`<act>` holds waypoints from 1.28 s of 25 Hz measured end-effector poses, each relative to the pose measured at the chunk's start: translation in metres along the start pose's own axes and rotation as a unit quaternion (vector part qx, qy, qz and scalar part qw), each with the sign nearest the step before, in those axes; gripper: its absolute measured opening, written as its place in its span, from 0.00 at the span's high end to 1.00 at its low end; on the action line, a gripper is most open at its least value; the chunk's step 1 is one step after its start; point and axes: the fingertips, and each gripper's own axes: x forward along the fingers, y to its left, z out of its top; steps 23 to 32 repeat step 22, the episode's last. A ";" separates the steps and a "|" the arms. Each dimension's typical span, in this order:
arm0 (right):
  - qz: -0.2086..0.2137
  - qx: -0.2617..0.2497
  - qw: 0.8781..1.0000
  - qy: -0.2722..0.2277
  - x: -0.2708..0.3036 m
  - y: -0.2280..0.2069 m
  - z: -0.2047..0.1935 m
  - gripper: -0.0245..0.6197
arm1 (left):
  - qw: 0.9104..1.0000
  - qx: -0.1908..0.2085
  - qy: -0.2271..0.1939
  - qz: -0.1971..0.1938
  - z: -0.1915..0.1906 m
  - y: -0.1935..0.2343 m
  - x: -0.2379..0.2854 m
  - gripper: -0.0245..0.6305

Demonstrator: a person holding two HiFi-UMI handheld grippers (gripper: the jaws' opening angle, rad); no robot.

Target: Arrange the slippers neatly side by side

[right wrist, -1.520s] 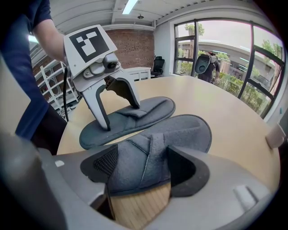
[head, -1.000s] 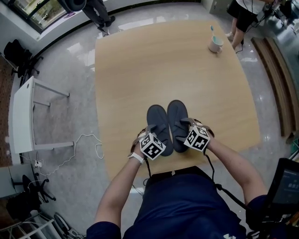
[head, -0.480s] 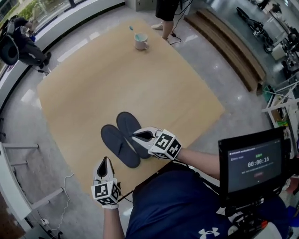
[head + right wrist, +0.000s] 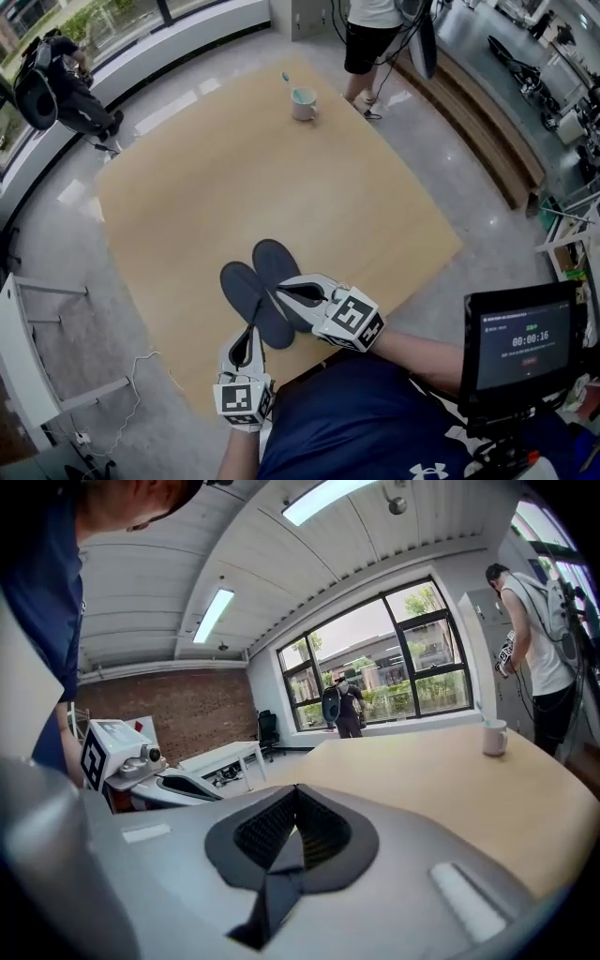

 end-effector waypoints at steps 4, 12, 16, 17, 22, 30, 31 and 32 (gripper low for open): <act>-0.014 -0.006 1.000 -0.008 -0.006 -0.010 -0.001 0.95 | 1.000 0.007 -0.003 0.002 -0.009 0.000 0.007 0.96; -0.038 0.004 0.999 -0.005 -0.020 -0.026 0.000 0.95 | 1.000 0.013 0.000 -0.009 -0.015 -0.011 0.016 0.96; -0.034 0.007 0.999 -0.007 -0.014 -0.021 0.000 0.95 | 1.000 0.016 0.010 -0.013 -0.022 -0.007 0.013 0.96; -0.033 0.003 0.999 -0.006 -0.012 -0.021 0.003 0.95 | 1.000 0.018 0.009 -0.013 -0.020 -0.006 0.014 0.96; -0.041 -0.024 0.999 0.014 -0.009 -0.034 0.004 0.95 | 1.000 0.022 -0.001 -0.016 -0.014 -0.005 0.029 0.96; -0.041 -0.024 0.999 0.014 -0.009 -0.034 0.004 0.95 | 1.000 0.022 -0.001 -0.016 -0.014 -0.005 0.029 0.96; -0.041 -0.024 0.999 0.014 -0.009 -0.034 0.004 0.95 | 1.000 0.022 -0.001 -0.016 -0.014 -0.005 0.029 0.96; -0.041 -0.024 0.999 0.014 -0.009 -0.034 0.004 0.95 | 1.000 0.022 -0.001 -0.016 -0.014 -0.005 0.029 0.96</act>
